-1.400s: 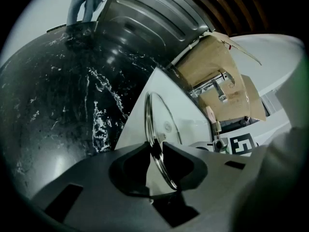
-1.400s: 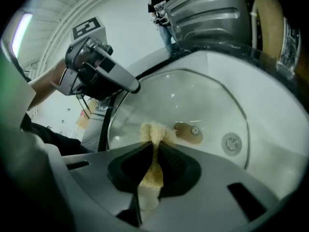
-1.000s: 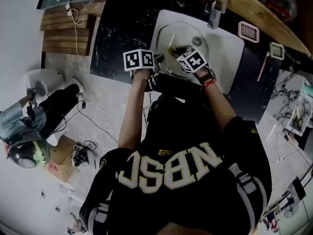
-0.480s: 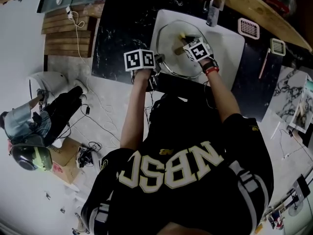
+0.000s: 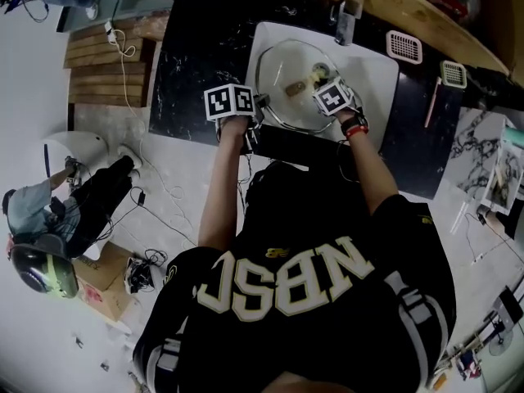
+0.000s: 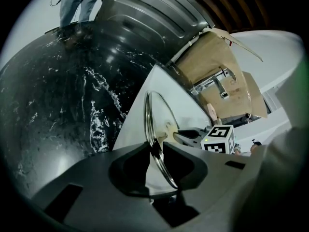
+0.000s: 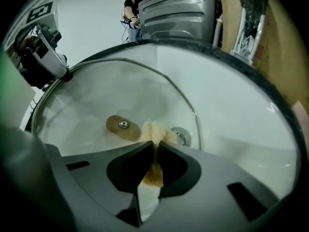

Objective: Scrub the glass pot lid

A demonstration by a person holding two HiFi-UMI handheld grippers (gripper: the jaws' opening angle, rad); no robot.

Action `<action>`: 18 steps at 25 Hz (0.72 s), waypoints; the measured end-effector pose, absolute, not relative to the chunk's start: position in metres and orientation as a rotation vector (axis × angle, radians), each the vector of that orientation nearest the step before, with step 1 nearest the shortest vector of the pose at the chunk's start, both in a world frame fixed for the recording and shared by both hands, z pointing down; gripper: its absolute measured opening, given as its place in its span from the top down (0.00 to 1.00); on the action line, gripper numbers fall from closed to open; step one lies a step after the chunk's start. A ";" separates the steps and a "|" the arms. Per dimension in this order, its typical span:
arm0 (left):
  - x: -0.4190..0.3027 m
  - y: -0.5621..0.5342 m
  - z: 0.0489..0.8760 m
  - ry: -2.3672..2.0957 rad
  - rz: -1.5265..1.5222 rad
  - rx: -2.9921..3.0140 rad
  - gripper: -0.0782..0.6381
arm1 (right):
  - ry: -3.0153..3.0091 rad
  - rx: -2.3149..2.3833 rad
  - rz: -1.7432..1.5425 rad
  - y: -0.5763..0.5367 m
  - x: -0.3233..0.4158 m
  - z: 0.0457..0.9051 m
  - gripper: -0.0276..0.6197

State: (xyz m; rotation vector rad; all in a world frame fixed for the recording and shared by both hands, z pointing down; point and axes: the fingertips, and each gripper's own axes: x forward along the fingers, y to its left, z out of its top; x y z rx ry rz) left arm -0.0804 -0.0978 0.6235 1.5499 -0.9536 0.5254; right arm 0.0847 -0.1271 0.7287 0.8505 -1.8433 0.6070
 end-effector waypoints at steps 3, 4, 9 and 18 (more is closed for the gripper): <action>-0.081 -0.098 0.623 -0.958 0.529 1.553 0.76 | -1.835 0.787 0.664 -0.102 0.074 0.723 0.89; -0.081 -0.098 0.624 -0.959 0.529 1.553 0.75 | -1.840 0.771 0.676 -0.095 0.068 0.720 0.89; -0.080 -0.098 0.624 -0.957 0.532 1.557 0.76 | -1.880 0.770 0.622 -0.086 0.046 0.705 0.89; -0.080 -0.098 0.623 -0.956 0.530 1.551 0.76 | -1.985 0.762 0.612 -0.096 0.005 0.687 0.89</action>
